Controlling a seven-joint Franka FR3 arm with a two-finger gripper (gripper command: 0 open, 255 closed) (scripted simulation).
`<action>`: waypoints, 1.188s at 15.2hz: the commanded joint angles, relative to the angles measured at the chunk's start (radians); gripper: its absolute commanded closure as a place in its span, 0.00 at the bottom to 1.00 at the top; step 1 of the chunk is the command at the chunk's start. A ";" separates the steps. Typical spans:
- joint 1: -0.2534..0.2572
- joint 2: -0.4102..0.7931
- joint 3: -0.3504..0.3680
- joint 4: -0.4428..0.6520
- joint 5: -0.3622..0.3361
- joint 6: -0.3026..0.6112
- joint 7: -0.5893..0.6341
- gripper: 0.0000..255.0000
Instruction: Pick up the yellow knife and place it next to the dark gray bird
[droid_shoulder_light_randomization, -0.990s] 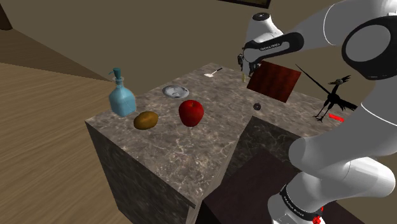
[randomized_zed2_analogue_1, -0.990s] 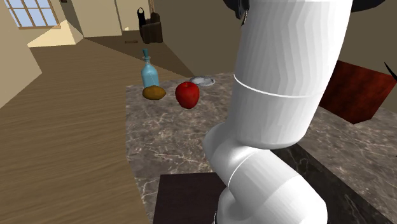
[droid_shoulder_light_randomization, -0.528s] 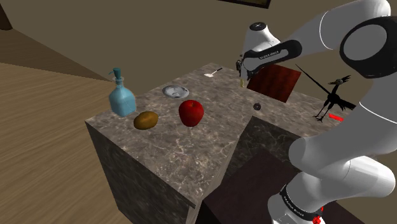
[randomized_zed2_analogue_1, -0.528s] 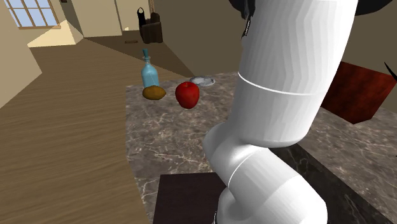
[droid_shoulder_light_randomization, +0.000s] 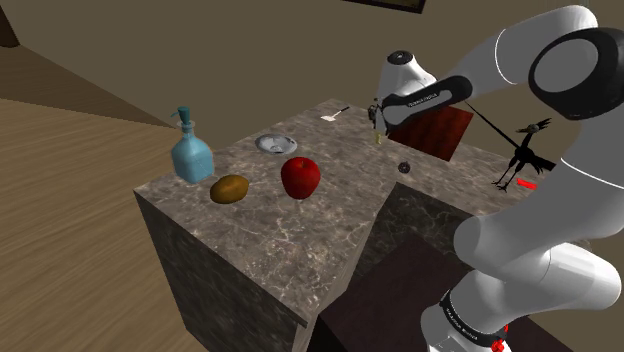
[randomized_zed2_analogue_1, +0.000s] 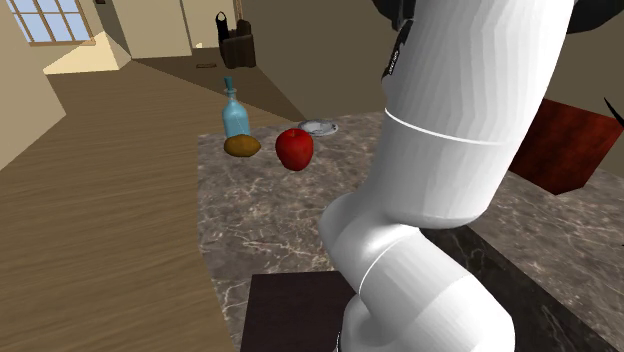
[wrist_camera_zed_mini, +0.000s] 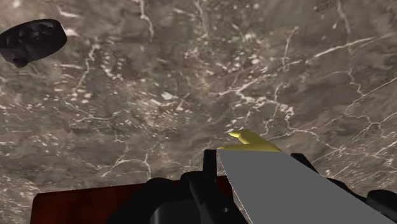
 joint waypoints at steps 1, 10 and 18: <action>0.004 0.019 -0.005 -0.008 -0.034 0.014 0.031 1.00; 0.033 0.103 -0.042 -0.029 -0.188 0.066 0.164 1.00; 0.059 0.162 -0.075 -0.031 -0.292 0.092 0.255 1.00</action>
